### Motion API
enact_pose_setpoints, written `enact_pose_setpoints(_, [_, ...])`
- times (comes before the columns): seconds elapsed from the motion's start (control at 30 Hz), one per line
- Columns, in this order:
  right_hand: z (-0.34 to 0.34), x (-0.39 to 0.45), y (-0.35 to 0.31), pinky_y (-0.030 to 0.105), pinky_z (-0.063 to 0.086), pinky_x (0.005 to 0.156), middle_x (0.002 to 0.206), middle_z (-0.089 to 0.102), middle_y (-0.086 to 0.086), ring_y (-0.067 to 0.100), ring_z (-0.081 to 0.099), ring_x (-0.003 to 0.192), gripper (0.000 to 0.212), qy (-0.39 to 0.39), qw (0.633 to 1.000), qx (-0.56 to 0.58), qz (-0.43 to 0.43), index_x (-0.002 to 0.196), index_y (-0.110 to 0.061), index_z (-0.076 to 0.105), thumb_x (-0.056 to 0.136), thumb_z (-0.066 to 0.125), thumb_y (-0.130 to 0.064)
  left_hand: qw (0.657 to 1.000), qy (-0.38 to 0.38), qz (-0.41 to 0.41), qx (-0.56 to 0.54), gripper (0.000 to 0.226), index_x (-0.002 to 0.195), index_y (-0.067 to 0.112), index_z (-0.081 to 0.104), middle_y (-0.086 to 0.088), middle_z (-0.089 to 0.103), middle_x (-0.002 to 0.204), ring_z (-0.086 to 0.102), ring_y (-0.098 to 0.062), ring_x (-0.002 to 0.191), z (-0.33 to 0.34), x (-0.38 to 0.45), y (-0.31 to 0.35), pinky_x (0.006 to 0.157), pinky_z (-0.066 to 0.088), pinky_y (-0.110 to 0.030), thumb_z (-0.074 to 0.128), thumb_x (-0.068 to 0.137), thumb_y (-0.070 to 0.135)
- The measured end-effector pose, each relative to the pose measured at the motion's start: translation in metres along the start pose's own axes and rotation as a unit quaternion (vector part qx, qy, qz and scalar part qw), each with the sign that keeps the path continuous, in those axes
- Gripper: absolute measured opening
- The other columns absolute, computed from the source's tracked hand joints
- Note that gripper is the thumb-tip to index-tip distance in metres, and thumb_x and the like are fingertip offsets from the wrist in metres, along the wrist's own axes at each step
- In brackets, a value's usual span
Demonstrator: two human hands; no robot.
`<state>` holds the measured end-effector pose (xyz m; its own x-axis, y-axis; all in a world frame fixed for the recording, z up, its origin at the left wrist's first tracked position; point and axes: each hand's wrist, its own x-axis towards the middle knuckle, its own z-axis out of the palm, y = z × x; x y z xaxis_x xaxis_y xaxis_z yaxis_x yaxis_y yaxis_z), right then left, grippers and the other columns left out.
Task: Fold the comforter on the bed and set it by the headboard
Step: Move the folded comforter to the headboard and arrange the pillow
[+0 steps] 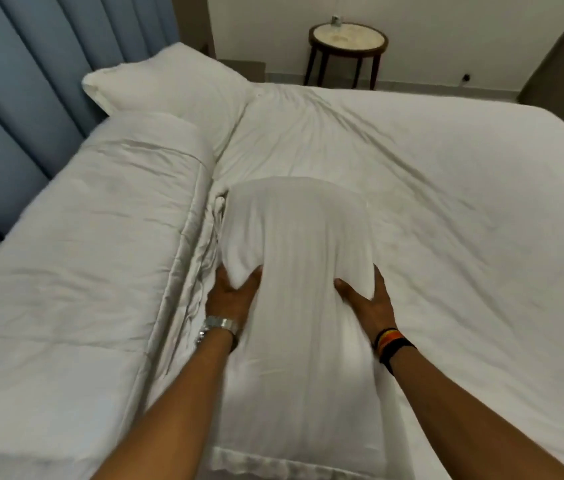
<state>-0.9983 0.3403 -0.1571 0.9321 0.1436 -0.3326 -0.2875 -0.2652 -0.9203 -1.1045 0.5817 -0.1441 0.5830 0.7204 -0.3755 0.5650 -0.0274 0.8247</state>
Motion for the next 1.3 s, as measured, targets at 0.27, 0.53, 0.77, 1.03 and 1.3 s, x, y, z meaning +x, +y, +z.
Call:
enact_pose_setpoints(0.27, [-0.012,-0.077,-0.093,0.042,0.047,0.11,0.142,0.057,-0.013,0.016,0.059,0.126,0.1,-0.003,0.994,0.087,-0.061,0.153,-0.041,0.041,0.068,0.092,-0.051,0.992,0.053,0.104,0.038,0.088,0.144,0.039,0.046,0.004,0.065,0.135,0.063,-0.023,0.121,-0.072,-0.068,0.102,0.102,0.052,-0.037,0.065,0.069,0.081])
enact_pose_setpoints(0.53, [0.068,-0.126,-0.228,0.037,0.043,0.114,0.148,0.05,-0.012,0.013,0.052,0.13,0.102,-0.031,0.981,0.124,-0.144,0.157,-0.034,0.036,0.072,0.091,-0.047,0.97,0.145,0.187,0.06,0.08,0.142,0.039,0.047,0.0,0.064,0.136,0.062,-0.029,0.121,-0.224,-0.076,0.195,0.098,0.05,-0.035,0.064,0.074,0.078])
enact_pose_setpoints(0.77, [0.229,-0.131,-0.265,0.036,0.042,0.116,0.151,0.05,-0.008,0.015,0.051,0.134,0.114,-0.048,0.982,0.107,-0.146,0.156,-0.04,0.034,0.06,0.091,-0.064,0.965,0.179,0.155,0.113,0.085,0.152,0.037,0.038,-0.002,0.053,0.149,0.053,-0.034,0.131,-0.368,0.011,0.171,0.106,0.046,-0.045,0.049,0.081,0.082])
enact_pose_setpoints(1.03, [0.355,-0.131,-0.21,0.062,0.013,0.122,0.172,0.005,0.007,0.034,0.01,0.157,0.118,-0.024,0.98,-0.186,-0.062,0.158,-0.051,0.006,0.061,0.055,-0.098,0.954,0.088,0.035,0.286,0.087,0.161,0.043,-0.005,0.003,-0.003,0.172,0.0,-0.024,0.157,-0.383,0.074,0.015,0.126,0.002,-0.049,0.013,0.087,0.086])
enact_pose_setpoints(1.3, [0.403,-0.088,-0.209,0.079,-0.001,0.113,0.169,-0.026,-0.009,0.029,-0.027,0.155,0.1,-0.107,0.872,-0.453,-0.152,0.153,-0.058,-0.018,0.07,0.013,-0.105,0.948,0.104,0.059,0.296,0.086,0.159,0.046,-0.009,0.007,-0.007,0.171,-0.001,-0.025,0.157,-0.376,0.103,-0.015,0.125,0.004,-0.051,0.007,0.085,0.087])
